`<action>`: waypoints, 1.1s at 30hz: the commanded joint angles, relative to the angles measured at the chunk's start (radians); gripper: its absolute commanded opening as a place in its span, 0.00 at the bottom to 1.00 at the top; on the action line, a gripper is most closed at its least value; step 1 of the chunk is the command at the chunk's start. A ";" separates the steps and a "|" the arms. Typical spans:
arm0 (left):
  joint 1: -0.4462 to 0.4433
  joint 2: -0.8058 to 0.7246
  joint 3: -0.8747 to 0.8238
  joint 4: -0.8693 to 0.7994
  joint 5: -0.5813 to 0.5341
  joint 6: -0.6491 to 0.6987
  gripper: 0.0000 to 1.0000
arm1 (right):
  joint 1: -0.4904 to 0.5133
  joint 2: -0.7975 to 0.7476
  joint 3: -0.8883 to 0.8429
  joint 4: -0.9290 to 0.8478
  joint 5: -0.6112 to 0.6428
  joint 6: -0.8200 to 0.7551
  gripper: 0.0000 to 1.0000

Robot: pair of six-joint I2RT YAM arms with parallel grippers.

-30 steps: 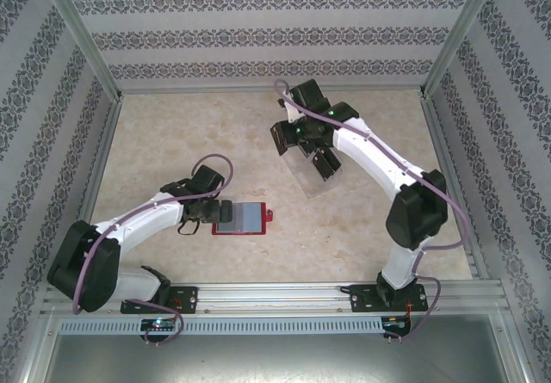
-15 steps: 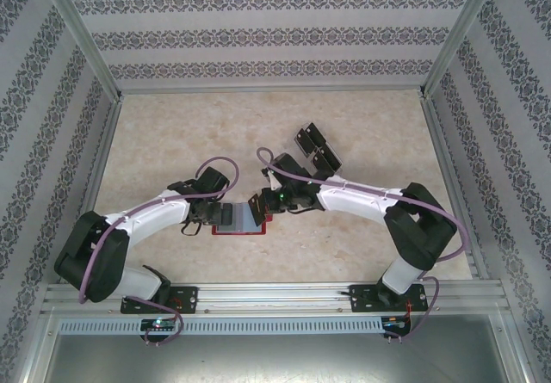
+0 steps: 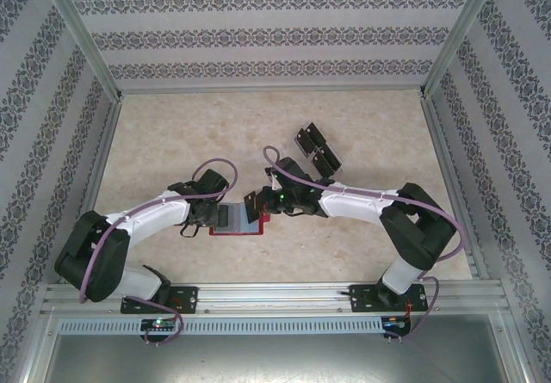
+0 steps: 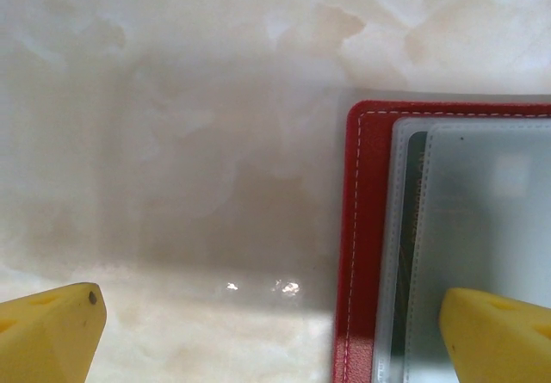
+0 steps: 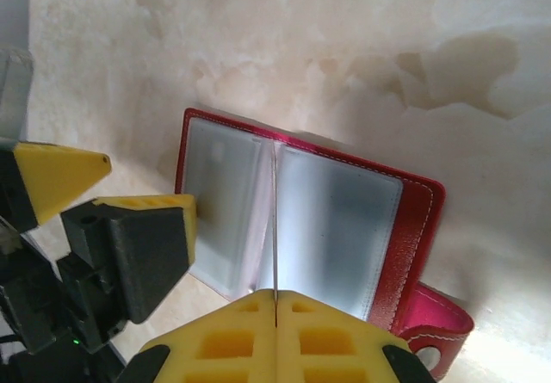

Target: Put the credit cards into the card holder

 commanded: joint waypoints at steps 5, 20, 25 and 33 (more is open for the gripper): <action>-0.008 -0.003 -0.022 -0.059 -0.034 -0.025 1.00 | 0.018 0.027 -0.053 0.162 -0.023 0.109 0.00; -0.008 0.015 -0.022 -0.057 -0.029 -0.035 1.00 | 0.077 0.080 -0.195 0.469 0.057 0.284 0.00; -0.008 0.019 -0.021 -0.057 -0.029 -0.036 1.00 | 0.084 0.110 -0.206 0.532 0.063 0.319 0.00; -0.008 0.019 -0.023 -0.057 -0.025 -0.039 1.00 | 0.086 0.143 -0.208 0.581 0.063 0.340 0.00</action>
